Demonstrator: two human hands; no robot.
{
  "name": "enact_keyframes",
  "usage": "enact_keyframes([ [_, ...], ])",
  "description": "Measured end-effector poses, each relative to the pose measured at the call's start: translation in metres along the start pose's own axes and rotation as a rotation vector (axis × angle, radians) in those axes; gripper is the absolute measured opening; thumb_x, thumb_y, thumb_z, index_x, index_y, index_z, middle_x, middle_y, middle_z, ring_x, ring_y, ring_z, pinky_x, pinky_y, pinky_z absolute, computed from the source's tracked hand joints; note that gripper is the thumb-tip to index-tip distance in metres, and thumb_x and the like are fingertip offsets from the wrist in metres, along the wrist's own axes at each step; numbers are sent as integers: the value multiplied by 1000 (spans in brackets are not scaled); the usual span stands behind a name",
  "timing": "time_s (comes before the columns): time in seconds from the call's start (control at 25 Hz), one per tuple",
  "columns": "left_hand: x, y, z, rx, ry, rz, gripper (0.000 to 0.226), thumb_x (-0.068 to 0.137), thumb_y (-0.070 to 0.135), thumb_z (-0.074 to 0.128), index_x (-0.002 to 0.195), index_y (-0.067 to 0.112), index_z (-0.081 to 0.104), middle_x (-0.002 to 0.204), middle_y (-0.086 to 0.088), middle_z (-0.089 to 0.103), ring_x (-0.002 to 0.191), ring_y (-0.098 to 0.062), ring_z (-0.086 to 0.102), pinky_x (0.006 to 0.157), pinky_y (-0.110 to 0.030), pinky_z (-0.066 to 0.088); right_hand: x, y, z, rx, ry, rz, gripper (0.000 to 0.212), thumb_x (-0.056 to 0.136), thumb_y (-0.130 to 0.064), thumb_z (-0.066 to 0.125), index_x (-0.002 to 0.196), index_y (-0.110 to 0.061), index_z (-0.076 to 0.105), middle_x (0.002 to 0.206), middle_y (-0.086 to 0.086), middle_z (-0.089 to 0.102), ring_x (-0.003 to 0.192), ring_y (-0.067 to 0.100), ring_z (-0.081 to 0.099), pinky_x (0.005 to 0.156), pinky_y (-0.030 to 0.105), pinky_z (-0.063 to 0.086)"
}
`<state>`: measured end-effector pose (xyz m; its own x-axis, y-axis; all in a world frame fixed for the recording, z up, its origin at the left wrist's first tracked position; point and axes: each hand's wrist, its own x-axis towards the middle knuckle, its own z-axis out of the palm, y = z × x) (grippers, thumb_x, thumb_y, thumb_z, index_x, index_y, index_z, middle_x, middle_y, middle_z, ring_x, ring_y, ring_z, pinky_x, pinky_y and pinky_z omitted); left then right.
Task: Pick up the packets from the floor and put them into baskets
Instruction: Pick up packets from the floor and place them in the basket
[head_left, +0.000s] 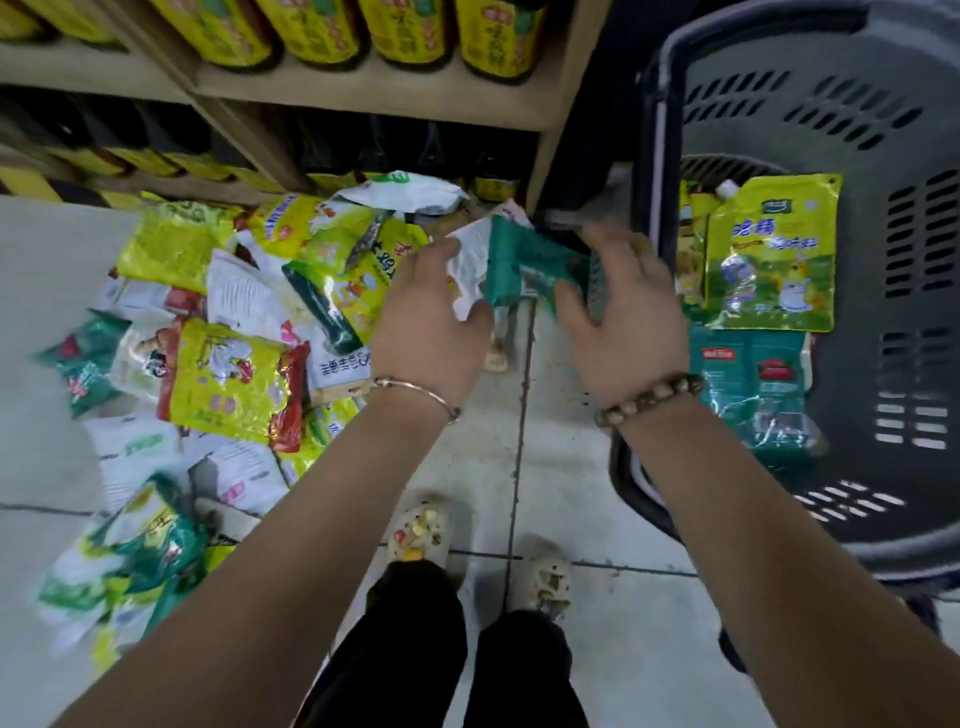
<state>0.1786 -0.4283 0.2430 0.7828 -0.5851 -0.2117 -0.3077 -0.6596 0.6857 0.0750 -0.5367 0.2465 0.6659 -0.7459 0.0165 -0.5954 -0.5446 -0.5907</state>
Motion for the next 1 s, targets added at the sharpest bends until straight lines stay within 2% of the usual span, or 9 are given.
enact_keyframes([
  [0.16,-13,-71,4,58,21,-107,53,85,14,62,135,14,45,136,-9,45,119,-27,47,87,-29,37,-22,-13,66,36,-92,-44,45,84,-20,55,126,-4,54,129,18,53,116,36,52,94,45,46],
  [0.36,-10,-146,40,60,29,-197,52,84,12,62,133,13,47,136,-10,46,122,-28,45,92,-33,38,-37,39,165,-101,-265,187,45,90,-22,51,134,-15,45,135,10,48,119,29,47,89,37,44],
  [0.52,0,-196,88,58,64,-143,51,82,14,61,132,14,48,132,-10,48,118,-29,47,89,-34,38,-26,102,234,-232,-304,260,42,91,-25,52,132,-16,45,131,12,49,117,30,48,88,38,44],
  [0.68,17,-241,130,121,24,-33,48,82,15,62,128,12,51,129,-13,48,110,-34,50,83,-38,41,-4,151,283,-99,-96,353,60,86,-21,60,140,-14,35,141,14,39,124,32,43,98,40,40],
  [0.8,31,-269,153,95,40,19,44,81,12,63,124,10,54,125,-14,52,105,-35,53,79,-35,39,19,180,304,-105,80,278,65,85,-19,60,143,-17,31,142,15,40,126,33,41,103,42,38],
  [0.92,50,-280,172,-24,66,68,46,82,8,64,127,10,53,124,-11,55,109,-30,56,80,-31,41,39,196,316,-226,280,261,58,75,-19,69,129,-21,50,127,19,47,114,37,45,95,44,35],
  [1.0,63,-276,177,-172,61,67,48,84,6,63,129,11,50,123,-3,54,110,-25,57,87,-30,45,52,197,314,-262,339,208,41,71,-10,67,111,-15,62,118,20,49,106,38,47,90,39,30],
])
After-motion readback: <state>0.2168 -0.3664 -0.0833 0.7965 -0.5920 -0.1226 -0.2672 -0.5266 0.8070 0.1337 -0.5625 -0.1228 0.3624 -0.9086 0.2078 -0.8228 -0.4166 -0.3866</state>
